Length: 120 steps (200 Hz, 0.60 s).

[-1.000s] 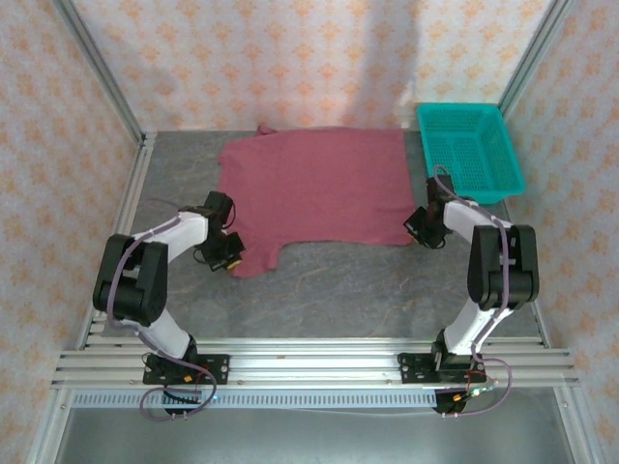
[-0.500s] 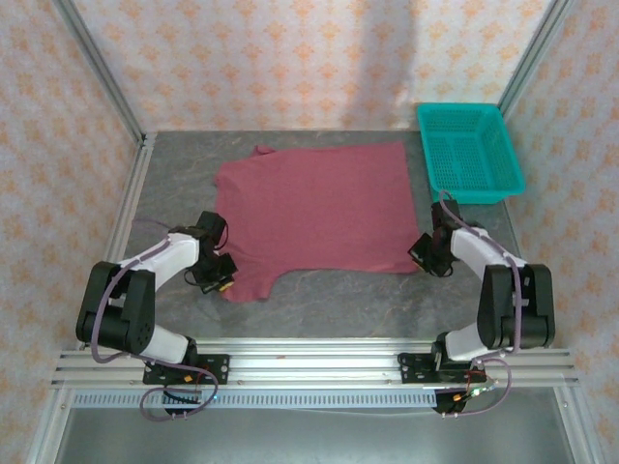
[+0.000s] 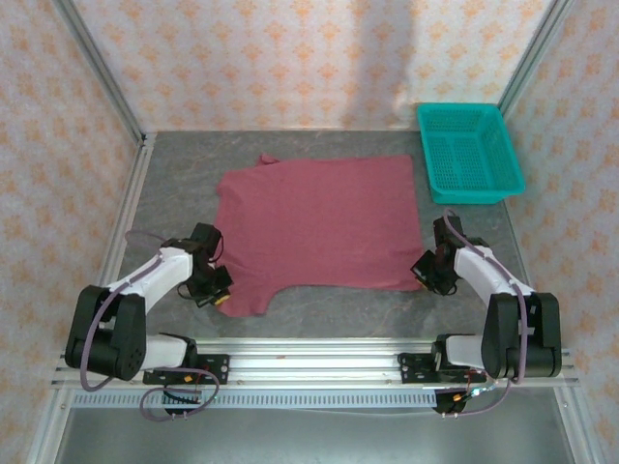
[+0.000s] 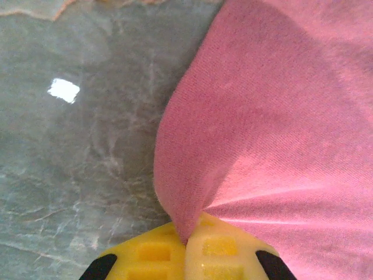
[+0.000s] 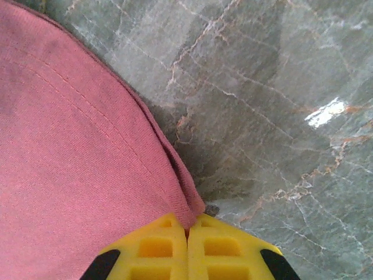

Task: Fold and stack the t-shirts

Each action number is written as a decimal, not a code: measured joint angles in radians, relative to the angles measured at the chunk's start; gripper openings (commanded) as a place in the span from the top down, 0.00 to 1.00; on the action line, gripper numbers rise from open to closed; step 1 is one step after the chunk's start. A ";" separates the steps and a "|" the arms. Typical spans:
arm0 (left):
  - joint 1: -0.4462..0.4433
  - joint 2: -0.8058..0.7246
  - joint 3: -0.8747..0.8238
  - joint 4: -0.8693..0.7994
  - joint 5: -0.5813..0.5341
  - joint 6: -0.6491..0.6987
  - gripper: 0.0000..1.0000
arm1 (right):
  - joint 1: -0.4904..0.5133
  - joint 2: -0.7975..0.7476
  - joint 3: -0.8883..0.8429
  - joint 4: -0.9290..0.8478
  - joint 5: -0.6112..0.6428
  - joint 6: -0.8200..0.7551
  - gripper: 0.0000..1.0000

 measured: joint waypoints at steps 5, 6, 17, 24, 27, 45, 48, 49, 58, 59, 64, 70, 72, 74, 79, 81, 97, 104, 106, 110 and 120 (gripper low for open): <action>0.000 -0.008 -0.003 -0.006 0.001 -0.002 1.00 | 0.000 0.000 0.000 -0.002 0.001 0.000 1.00; 0.000 -0.011 -0.003 -0.006 0.002 -0.003 1.00 | 0.000 0.000 0.000 -0.002 0.002 0.000 1.00; 0.000 -0.022 -0.005 -0.018 0.003 -0.005 1.00 | 0.000 0.000 0.000 -0.006 0.003 0.001 1.00; 0.000 -0.025 -0.005 -0.023 0.003 -0.008 1.00 | 0.000 -0.002 0.000 -0.010 0.003 0.002 1.00; 0.000 -0.026 -0.005 -0.024 0.003 -0.012 1.00 | 0.000 -0.004 0.000 -0.011 0.003 0.005 1.00; 0.000 -0.042 -0.005 -0.041 0.003 -0.020 1.00 | 0.000 -0.025 0.000 -0.024 0.003 0.008 1.00; 0.000 -0.047 -0.005 -0.045 0.003 -0.022 1.00 | 0.000 -0.029 0.000 -0.027 0.003 0.009 1.00; 0.000 -0.049 -0.005 -0.045 0.003 -0.022 1.00 | 0.000 -0.030 0.000 -0.027 0.003 0.009 1.00; 0.000 -0.073 0.000 -0.065 0.003 -0.023 1.00 | 0.000 -0.049 0.002 -0.041 0.003 0.009 1.00; 0.000 -0.076 0.000 -0.066 0.003 -0.023 1.00 | 0.000 -0.050 0.002 -0.042 0.003 0.009 1.00; 0.000 -0.090 0.007 -0.082 0.003 -0.023 1.00 | 0.000 -0.061 0.005 -0.051 0.003 0.009 1.00; 0.000 -0.108 0.019 -0.100 0.003 -0.025 1.00 | 0.000 -0.071 0.009 -0.064 0.003 0.009 1.00; 0.000 -0.116 0.024 -0.106 0.002 -0.026 1.00 | 0.000 -0.077 0.011 -0.069 0.003 0.009 1.00; 0.000 -0.119 0.027 -0.110 0.003 -0.027 1.00 | 0.000 -0.081 0.012 -0.072 0.003 0.009 1.00; 0.000 -0.135 0.040 -0.122 0.002 -0.029 1.00 | 0.000 -0.092 0.018 -0.083 0.003 0.009 1.00; 0.000 -0.141 0.046 -0.127 0.002 -0.030 1.00 | 0.000 -0.097 0.021 -0.088 0.004 0.009 1.00; 0.000 -0.184 0.074 -0.153 0.002 -0.041 1.00 | 0.000 -0.130 0.047 -0.117 0.006 0.009 1.00; 0.000 -0.200 0.079 -0.160 0.002 -0.046 1.00 | 0.000 -0.138 0.059 -0.127 0.006 0.008 1.00; 0.000 -0.205 0.080 -0.163 0.002 -0.049 1.00 | 0.000 -0.140 0.062 -0.127 0.006 0.008 1.00; 0.000 -0.212 0.082 -0.169 0.002 -0.050 1.00 | 0.000 -0.142 0.067 -0.131 0.006 0.008 1.00; 0.000 -0.228 0.083 -0.184 0.003 -0.057 1.00 | 0.000 -0.142 0.080 -0.139 0.006 0.008 1.00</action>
